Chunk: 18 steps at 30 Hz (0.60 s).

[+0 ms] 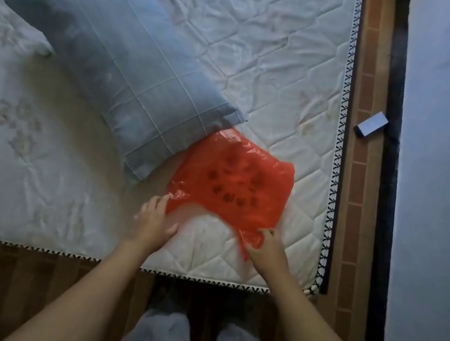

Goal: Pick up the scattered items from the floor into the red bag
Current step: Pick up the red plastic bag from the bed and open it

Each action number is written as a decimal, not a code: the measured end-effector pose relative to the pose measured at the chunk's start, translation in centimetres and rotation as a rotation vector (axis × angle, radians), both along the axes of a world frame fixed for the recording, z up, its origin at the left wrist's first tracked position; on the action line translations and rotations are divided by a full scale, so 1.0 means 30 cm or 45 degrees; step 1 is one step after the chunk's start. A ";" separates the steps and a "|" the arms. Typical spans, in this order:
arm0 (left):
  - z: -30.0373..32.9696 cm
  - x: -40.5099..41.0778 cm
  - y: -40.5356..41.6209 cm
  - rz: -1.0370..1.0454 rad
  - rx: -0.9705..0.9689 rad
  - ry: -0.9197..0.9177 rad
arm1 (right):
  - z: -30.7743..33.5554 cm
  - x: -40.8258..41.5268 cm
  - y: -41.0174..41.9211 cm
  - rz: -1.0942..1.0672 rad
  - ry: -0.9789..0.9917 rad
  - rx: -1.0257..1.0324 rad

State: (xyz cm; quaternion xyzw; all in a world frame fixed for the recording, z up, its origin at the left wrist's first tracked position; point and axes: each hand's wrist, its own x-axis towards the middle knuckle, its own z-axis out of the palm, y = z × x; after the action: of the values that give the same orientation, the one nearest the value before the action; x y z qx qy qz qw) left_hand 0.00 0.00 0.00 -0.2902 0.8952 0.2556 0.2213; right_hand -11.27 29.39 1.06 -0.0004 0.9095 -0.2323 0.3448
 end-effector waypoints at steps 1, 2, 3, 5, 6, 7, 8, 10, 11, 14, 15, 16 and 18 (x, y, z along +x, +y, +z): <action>-0.033 0.002 0.001 0.005 0.000 -0.016 | -0.040 0.015 0.008 -0.033 -0.026 0.023; -0.063 0.003 0.000 0.035 -0.011 -0.035 | -0.062 0.023 0.005 -0.059 -0.045 0.058; -0.100 0.012 -0.002 0.043 -0.014 -0.061 | -0.092 0.040 0.010 -0.073 -0.068 0.083; -0.169 0.018 -0.004 0.055 -0.014 -0.096 | -0.149 0.073 0.026 -0.132 -0.160 0.146; -0.204 0.021 -0.004 0.059 -0.010 -0.098 | -0.165 0.087 0.029 -0.144 -0.220 0.179; -0.235 0.022 -0.007 0.053 -0.008 -0.088 | -0.194 0.099 0.036 -0.128 -0.255 0.195; -0.259 0.022 -0.010 0.037 0.003 -0.068 | -0.207 0.110 0.039 -0.094 -0.303 0.204; -0.292 0.023 -0.016 0.001 0.031 -0.056 | -0.247 0.135 0.052 -0.033 -0.364 0.193; -0.302 0.027 -0.016 -0.012 0.047 -0.047 | -0.262 0.146 0.057 0.000 -0.377 0.162; -0.312 0.035 -0.006 -0.060 0.062 -0.038 | -0.278 0.155 0.054 0.101 -0.426 0.098; -0.310 0.038 -0.001 -0.071 0.065 -0.036 | -0.280 0.156 0.052 0.120 -0.432 0.090; -0.301 0.041 0.004 -0.074 0.068 -0.005 | -0.272 0.158 0.047 0.115 -0.419 0.085; -0.263 0.040 0.014 -0.034 0.082 0.076 | -0.248 0.152 0.036 0.034 -0.318 0.075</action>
State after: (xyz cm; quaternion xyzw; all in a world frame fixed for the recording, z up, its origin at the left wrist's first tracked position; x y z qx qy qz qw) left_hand 1.21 0.42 -7.90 -0.2632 0.8966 0.2898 0.2072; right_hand -6.72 30.48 -6.39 0.0266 0.8659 -0.1990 0.4582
